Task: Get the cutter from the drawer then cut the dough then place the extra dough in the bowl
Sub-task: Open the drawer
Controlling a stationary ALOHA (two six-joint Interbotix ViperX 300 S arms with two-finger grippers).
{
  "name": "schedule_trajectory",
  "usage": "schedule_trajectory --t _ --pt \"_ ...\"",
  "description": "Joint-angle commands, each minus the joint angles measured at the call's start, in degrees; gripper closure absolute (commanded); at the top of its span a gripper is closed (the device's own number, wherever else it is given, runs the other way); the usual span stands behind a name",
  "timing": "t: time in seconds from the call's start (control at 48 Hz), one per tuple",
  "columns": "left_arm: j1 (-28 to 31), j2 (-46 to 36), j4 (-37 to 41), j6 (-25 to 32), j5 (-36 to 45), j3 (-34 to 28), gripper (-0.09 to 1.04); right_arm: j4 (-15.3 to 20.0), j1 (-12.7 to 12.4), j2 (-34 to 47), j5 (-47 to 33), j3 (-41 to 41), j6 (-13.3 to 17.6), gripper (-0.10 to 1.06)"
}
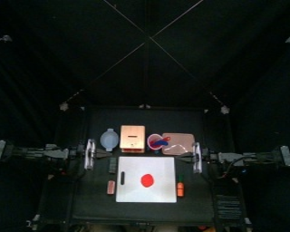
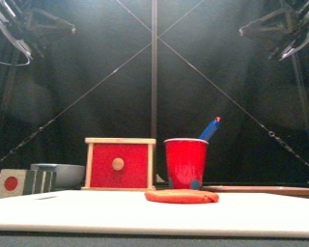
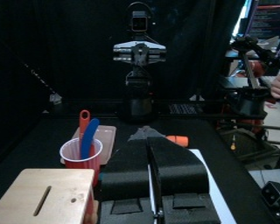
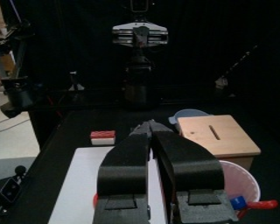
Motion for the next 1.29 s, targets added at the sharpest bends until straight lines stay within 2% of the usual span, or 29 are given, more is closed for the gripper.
schedule_trajectory --t 0.021,0.167,0.271,0.458,0.625,1.042,1.167,1.292 --pt "1.67 2.64 0.00 0.09 -2.64 0.53 0.85 -0.70 -1.85 2.11 -0.35 -0.09 -0.79 0.99" --pt "2.46 6.77 -1.14 -0.44 -9.14 1.67 0.85 -3.52 -6.94 8.09 -1.85 -1.76 -0.70 1.00" --pt "2.46 10.90 -3.34 -0.44 -13.01 2.11 0.85 -7.03 -10.20 14.94 -5.45 -4.83 -0.79 1.00" --pt "2.64 20.65 -8.70 -0.35 -15.91 1.93 0.85 -15.64 -14.24 28.65 -11.95 -12.39 -0.62 1.00" --pt "2.20 27.60 -14.24 -0.62 -17.75 -0.18 0.85 -19.25 -16.17 39.38 -14.41 -19.42 -0.62 1.00" --pt "-1.05 40.34 -33.66 -1.32 -20.13 -5.10 0.85 -20.21 -21.01 61.08 -14.68 -37.71 -0.79 1.00" --pt "-1.14 44.38 -39.64 -3.16 -20.13 -7.29 0.85 -20.92 -21.62 65.48 -14.50 -41.40 -0.70 1.00" --pt "-1.14 47.64 -42.01 -5.10 -20.13 -9.14 0.83 -21.18 -21.80 69.08 -13.89 -44.56 -0.70 1.00"
